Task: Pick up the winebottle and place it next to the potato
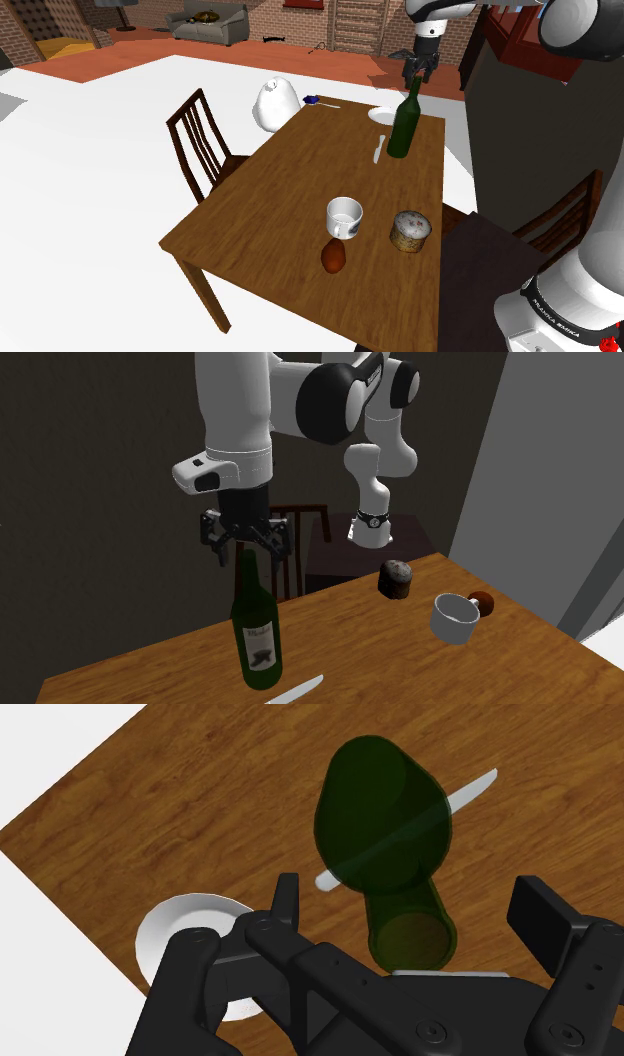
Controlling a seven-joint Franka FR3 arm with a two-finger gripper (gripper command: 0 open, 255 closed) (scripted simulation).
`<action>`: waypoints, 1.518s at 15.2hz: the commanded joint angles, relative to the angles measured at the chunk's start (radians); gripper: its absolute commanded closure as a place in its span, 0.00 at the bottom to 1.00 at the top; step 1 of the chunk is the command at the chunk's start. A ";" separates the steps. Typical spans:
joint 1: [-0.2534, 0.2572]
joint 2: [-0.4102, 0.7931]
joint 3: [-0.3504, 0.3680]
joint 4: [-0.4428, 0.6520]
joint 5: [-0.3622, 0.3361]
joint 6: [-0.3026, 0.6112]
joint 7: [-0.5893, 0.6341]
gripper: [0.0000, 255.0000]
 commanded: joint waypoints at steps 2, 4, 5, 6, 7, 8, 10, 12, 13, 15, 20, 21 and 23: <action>0.000 0.000 0.000 0.000 0.000 0.000 0.000 1.00; 0.000 0.000 0.000 0.000 0.000 0.000 0.000 1.00; 0.000 0.000 0.000 0.000 0.000 0.000 0.000 1.00; 0.000 0.000 0.000 0.000 0.000 0.000 0.000 1.00; 0.000 0.000 0.000 0.000 0.000 0.000 0.000 1.00; 0.000 0.000 0.000 0.000 0.000 0.000 0.000 1.00; 0.000 0.000 0.000 0.001 0.000 0.000 0.000 1.00; -0.001 -0.001 0.000 0.012 0.000 -0.013 0.000 1.00; -0.001 -0.002 -0.001 0.025 0.000 -0.026 0.000 1.00; -0.003 -0.002 -0.001 0.052 -0.001 -0.053 -0.001 1.00; -0.008 0.003 -0.002 0.126 0.000 -0.123 -0.003 1.00; -0.009 0.005 -0.002 0.142 0.001 -0.137 -0.003 1.00; -0.012 0.010 -0.003 0.177 0.002 -0.167 -0.004 1.00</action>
